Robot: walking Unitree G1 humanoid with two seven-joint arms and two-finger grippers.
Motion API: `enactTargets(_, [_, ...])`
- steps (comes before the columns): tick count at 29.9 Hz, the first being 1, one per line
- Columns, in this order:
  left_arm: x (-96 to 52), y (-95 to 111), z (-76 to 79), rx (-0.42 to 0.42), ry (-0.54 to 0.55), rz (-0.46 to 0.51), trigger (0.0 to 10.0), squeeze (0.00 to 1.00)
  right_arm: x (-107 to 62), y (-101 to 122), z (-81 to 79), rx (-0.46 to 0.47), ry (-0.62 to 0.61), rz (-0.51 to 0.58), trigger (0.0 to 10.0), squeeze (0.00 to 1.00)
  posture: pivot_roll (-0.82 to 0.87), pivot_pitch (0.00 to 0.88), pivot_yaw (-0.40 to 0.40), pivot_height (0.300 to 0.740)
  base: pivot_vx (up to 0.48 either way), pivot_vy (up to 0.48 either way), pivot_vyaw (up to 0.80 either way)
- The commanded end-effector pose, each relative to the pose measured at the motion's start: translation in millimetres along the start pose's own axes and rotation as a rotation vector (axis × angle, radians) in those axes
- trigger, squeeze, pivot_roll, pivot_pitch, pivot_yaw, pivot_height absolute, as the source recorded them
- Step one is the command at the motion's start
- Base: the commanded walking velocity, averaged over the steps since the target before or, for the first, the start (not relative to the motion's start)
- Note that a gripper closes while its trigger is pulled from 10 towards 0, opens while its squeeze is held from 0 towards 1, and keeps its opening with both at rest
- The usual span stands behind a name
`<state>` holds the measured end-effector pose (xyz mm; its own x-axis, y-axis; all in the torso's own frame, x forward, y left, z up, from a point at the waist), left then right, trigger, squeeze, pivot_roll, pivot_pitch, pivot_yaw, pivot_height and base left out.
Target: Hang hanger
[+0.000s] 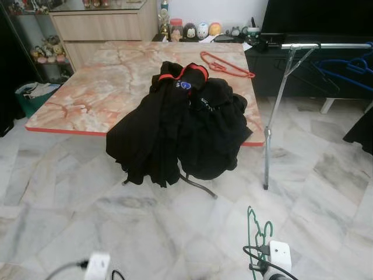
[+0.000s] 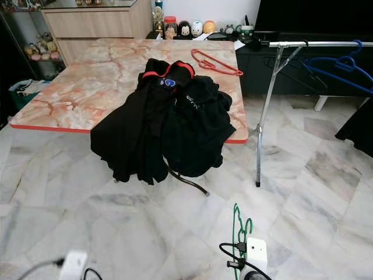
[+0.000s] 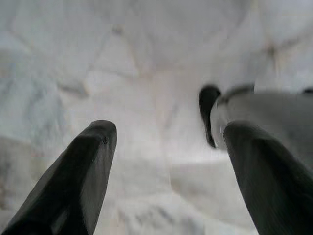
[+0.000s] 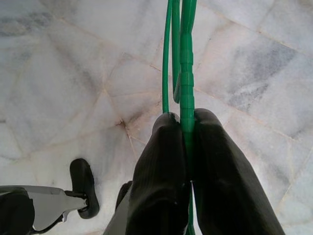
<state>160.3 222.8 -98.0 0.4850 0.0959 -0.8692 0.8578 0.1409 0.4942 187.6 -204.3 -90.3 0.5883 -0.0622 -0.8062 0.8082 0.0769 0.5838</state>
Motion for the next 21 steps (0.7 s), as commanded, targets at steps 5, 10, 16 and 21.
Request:
enactTargets(5, [1.1,-3.2,6.4,-0.056,0.004,0.008,10.0,0.0,-0.5,-3.0,-1.0,-0.005,0.007,-0.008,10.0,0.0,0.01,0.0,0.007,0.716,0.0,0.0,0.0])
enactTargets(10, [0.9,-6.3,5.9,-0.088,0.012,0.001,10.0,0.0,-0.5,-2.3,-1.2,-0.028,0.021,-0.004,10.0,0.0,0.01,0.0,0.009,0.716,0.0,0.0,0.16])
enactTargets(16, [0.7,-7.5,3.7,-0.124,0.021,-0.001,10.0,0.0,-0.3,-2.1,-1.4,-0.044,0.034,-0.012,10.0,0.0,0.01,0.0,0.002,0.716,0.0,0.0,0.8])
enactTargets(21, [0.5,-9.1,1.9,-0.152,0.039,-0.006,10.0,0.0,-0.3,-1.7,-1.0,-0.048,0.036,-0.011,10.0,0.0,0.01,0.0,0.0,0.716,0.0,0.0,0.8])
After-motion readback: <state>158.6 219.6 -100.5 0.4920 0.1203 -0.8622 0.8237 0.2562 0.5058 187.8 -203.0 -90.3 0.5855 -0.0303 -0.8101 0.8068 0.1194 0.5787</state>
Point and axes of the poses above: a point about 5 cm out from each wrist's last joint towards the gripper, its own x axis pointing out of the wrist towards the gripper, its own y axis along the axis of the wrist's last joint, z = x × y, the point moved 1 cm from there along x, pointing out of the wrist towards the gripper, and after that the axes turned 15 degrees about -x, right-handed, at the moved point
